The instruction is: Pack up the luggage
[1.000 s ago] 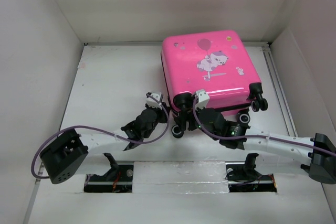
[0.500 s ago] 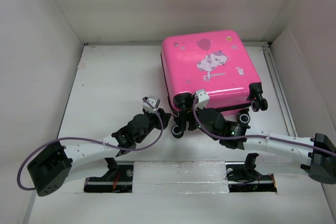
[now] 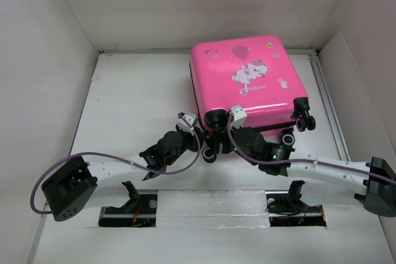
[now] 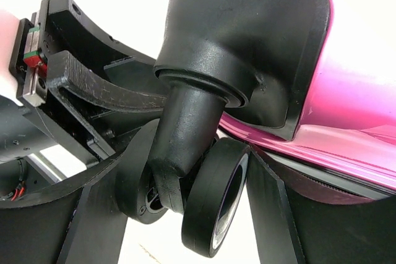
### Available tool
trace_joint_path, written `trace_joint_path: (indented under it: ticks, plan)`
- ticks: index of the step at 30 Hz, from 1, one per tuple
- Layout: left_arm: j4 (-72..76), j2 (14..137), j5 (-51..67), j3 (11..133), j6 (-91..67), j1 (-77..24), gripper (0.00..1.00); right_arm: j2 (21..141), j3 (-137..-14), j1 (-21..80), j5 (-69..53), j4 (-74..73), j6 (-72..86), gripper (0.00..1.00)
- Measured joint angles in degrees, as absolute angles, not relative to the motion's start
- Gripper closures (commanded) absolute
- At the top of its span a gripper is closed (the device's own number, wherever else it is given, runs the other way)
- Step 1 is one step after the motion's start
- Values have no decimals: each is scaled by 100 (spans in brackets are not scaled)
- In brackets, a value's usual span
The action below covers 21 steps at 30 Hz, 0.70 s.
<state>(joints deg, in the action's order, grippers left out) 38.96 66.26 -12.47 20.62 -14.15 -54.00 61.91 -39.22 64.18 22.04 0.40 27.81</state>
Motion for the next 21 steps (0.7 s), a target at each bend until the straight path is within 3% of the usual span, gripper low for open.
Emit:
trace_joint_path:
  ticks: [6, 15, 21]
  plan:
    - [3922, 6637, -1337, 2067, -1356, -5454, 71, 6191, -3922, 6416, 2198, 40, 2764, 100]
    - [4241, 6842, -1284, 2078, -1269, -5531, 100, 6191, -3922, 6383, 2198, 49, 2738, 100]
    - [4233, 6947, -1450, 2143, -1249, -5529, 100, 6180, -3907, 6368, 2206, 54, 2718, 100]
